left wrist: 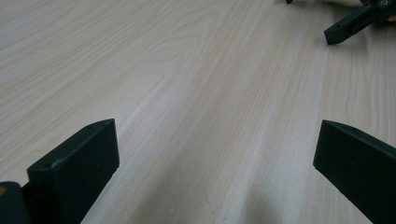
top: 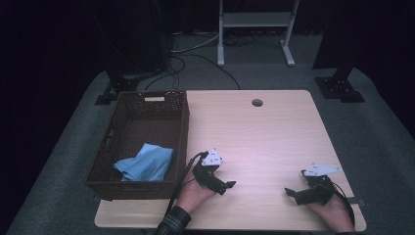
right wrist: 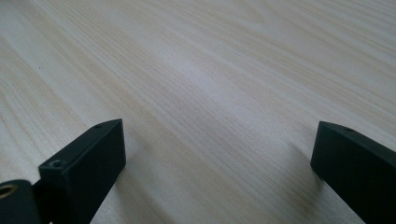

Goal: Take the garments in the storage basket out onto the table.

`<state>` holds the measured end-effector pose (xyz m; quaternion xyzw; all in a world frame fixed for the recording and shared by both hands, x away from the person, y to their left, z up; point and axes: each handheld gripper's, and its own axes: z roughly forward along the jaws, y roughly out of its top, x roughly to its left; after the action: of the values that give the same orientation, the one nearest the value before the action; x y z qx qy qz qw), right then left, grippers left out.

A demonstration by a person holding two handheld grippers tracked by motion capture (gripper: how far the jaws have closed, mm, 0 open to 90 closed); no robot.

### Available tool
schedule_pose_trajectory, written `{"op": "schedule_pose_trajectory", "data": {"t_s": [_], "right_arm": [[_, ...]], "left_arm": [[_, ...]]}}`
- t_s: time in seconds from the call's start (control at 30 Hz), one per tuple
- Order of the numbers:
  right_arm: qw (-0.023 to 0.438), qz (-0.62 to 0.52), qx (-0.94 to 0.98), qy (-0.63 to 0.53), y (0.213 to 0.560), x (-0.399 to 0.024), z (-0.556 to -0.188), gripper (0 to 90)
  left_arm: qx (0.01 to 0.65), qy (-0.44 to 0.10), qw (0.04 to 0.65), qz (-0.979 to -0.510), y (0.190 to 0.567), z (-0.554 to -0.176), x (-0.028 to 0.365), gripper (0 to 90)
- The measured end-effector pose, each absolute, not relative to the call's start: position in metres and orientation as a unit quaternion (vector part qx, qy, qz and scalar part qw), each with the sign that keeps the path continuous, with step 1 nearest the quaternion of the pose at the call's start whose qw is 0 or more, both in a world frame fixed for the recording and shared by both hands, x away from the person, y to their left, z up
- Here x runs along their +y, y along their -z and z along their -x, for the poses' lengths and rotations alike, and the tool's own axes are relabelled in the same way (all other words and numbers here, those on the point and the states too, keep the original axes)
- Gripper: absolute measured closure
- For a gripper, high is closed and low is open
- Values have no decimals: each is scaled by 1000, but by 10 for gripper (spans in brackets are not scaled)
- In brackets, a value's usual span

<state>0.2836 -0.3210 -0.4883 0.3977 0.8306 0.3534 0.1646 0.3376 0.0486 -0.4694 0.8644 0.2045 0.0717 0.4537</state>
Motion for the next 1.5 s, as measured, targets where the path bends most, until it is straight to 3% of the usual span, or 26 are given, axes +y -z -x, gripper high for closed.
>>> {"op": "schedule_pose_trajectory", "data": {"t_s": [1.5], "right_arm": [[163,-396,831,-354,488,-321,-283,21]], "left_arm": [[198,-83,463,-860,449,-337,50,0]]}}
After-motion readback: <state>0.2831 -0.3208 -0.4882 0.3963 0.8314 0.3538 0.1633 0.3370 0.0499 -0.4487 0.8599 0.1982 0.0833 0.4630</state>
